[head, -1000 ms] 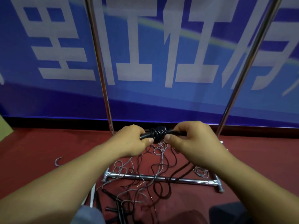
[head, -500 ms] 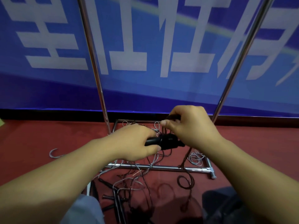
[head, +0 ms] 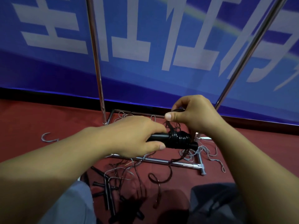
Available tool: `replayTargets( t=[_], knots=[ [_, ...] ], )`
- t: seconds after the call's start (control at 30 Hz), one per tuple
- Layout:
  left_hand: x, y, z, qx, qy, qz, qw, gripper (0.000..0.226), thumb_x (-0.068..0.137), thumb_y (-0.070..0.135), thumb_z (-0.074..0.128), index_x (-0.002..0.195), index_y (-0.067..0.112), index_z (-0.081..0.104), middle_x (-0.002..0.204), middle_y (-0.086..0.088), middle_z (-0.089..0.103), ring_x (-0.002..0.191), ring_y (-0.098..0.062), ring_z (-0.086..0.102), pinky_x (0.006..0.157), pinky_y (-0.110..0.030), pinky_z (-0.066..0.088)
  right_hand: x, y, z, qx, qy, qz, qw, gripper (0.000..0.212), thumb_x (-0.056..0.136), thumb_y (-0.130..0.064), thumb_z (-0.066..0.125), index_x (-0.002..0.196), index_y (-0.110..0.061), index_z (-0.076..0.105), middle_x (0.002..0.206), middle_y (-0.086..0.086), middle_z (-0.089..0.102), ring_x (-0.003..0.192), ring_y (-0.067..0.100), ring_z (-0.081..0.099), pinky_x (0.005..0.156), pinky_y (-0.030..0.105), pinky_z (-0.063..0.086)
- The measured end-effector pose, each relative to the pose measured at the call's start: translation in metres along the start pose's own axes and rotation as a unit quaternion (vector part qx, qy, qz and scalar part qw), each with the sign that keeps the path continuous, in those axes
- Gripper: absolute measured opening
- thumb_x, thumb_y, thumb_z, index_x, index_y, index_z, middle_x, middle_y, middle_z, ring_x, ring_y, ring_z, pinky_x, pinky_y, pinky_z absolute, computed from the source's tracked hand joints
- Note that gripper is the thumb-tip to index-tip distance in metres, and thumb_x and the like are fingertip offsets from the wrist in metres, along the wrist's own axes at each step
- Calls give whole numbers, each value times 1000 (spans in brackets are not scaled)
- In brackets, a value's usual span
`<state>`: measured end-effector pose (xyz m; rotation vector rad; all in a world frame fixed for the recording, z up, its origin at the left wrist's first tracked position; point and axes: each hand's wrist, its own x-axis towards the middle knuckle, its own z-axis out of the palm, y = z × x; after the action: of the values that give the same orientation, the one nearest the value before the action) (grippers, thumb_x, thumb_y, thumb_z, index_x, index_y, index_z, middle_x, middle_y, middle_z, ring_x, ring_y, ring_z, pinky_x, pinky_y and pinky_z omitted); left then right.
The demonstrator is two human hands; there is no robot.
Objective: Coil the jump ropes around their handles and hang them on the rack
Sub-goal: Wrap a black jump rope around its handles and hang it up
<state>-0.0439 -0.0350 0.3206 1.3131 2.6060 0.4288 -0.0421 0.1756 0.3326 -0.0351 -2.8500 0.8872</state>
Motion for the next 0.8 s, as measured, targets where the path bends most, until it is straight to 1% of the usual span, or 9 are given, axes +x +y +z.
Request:
replayTargets(
  t=[0.17,0.3,0.37,0.47,0.53,0.63,0.67,0.73,0.8],
  knots=[
    [-6,7,-4,-75,13,37,996,8,96,41,59,101,36,56,82,7,57,84,-8,51,78,-38,46,7,5,2,73,-14,7,997,29,73,-46,84,77,-21,69,69,-6,67,51,0,53,57,23,43],
    [-12,6,-10,-170,33,67,983,5,97,33,62,100,35,58,85,8,60,85,-15,58,77,-38,48,11,6,1,136,-83,-16,987,22,80,-35,80,86,-16,71,59,-9,62,50,2,51,54,19,46],
    [-14,5,-11,-214,42,65,974,7,97,33,62,103,33,62,89,5,64,84,-17,62,76,-41,51,12,6,2,114,-123,-43,985,21,82,-33,78,88,-15,71,60,-6,64,53,4,55,56,19,48],
    [-16,5,-12,-286,79,68,953,10,97,24,65,96,34,64,81,14,62,73,-5,59,70,-26,48,15,6,4,135,-145,-59,978,12,82,-20,78,85,-12,68,71,10,64,56,10,58,57,22,51],
    [-15,3,-14,-321,115,61,938,5,95,25,66,97,29,66,77,13,58,71,-3,53,67,-22,44,16,7,7,160,-130,-53,977,10,85,-7,71,80,-12,64,73,9,63,57,2,56,56,23,48],
    [-13,1,-17,-353,171,46,919,15,91,32,62,101,23,68,75,9,57,70,-8,53,67,-27,43,16,2,6,240,-156,-20,958,32,85,-12,62,60,-28,49,53,-14,45,53,-5,46,55,19,35],
    [-13,1,-19,-366,189,42,910,15,90,33,62,99,22,68,74,10,56,69,-8,52,67,-26,43,16,4,10,217,-110,-43,969,39,88,-12,67,56,-27,52,50,-15,44,50,-3,42,55,21,35],
    [-12,1,-22,-400,218,34,890,11,89,31,61,93,24,68,70,8,55,67,-11,51,66,-29,42,13,3,10,200,-92,-52,974,30,87,-32,75,61,-24,62,52,-12,52,50,3,41,54,27,34],
    [-11,1,-24,-406,241,21,881,12,90,32,59,80,29,65,65,4,56,64,-13,50,64,-33,41,9,2,11,207,-108,-36,972,36,75,-55,70,65,-21,64,54,-9,56,51,10,42,53,29,34]
  ],
)
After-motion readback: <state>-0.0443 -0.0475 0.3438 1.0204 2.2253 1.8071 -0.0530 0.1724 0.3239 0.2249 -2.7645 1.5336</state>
